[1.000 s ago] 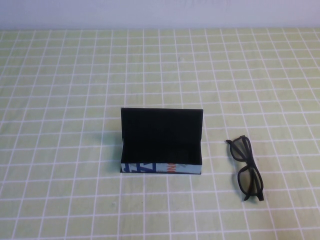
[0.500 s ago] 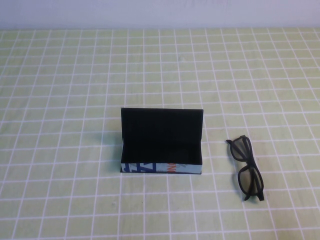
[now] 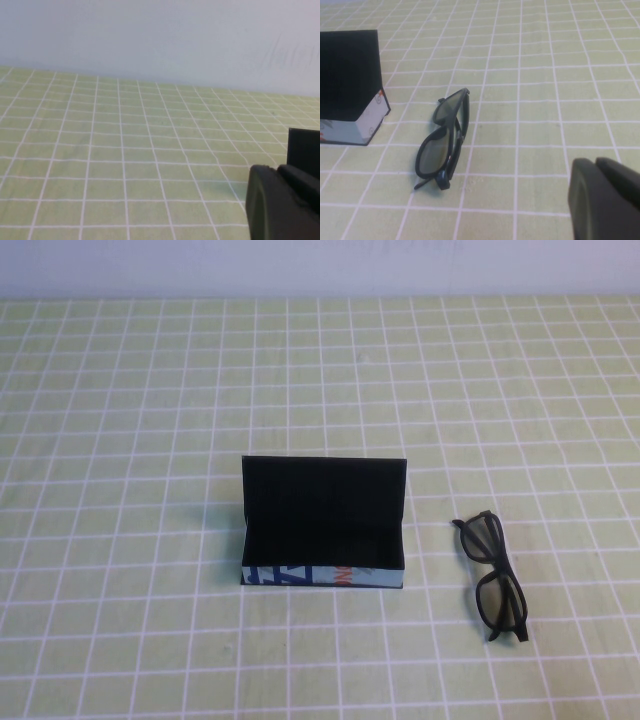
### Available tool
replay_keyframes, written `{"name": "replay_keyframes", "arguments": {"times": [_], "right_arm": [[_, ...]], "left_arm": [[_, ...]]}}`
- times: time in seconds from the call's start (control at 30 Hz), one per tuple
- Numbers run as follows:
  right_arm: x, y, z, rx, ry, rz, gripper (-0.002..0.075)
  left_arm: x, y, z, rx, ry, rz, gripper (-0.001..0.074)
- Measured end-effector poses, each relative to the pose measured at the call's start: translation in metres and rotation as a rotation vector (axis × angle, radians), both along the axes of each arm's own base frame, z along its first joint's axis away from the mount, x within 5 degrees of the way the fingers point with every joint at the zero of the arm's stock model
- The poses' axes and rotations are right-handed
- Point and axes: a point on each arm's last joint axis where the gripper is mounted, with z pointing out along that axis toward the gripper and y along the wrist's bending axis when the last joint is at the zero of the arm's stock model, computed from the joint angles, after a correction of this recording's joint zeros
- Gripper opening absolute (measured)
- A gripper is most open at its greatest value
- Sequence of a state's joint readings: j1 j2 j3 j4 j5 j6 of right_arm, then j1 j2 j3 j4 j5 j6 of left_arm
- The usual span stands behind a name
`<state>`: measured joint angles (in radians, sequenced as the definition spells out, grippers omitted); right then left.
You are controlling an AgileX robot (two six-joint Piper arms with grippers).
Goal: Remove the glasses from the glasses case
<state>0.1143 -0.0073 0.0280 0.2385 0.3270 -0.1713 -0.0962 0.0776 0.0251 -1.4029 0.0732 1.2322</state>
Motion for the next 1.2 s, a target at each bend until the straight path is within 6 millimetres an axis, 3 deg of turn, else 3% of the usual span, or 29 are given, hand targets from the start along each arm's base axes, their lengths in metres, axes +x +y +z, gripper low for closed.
{"name": "replay_keyframes", "arguments": {"times": [0.3, 0.5, 0.83, 1.2], "right_arm": [[0.0, 0.0, 0.0, 0.0, 0.0, 0.0, -0.0017], [0.0, 0.0, 0.0, 0.0, 0.0, 0.0, -0.0018], [0.0, 0.0, 0.0, 0.002, 0.001, 0.0, -0.0018], [0.0, 0.0, 0.0, 0.003, 0.003, 0.0, -0.0018]], "left_arm": [[0.001, 0.012, 0.004, 0.012, -0.048, 0.129, -0.0004], [0.001, 0.009, 0.009, 0.103, -0.117, 0.097, -0.0004], [-0.009, 0.006, -0.025, 0.235, 0.212, 0.028, -0.0004], [-0.01, 0.007, -0.025, 0.241, 0.22, 0.03, -0.0004]]}}
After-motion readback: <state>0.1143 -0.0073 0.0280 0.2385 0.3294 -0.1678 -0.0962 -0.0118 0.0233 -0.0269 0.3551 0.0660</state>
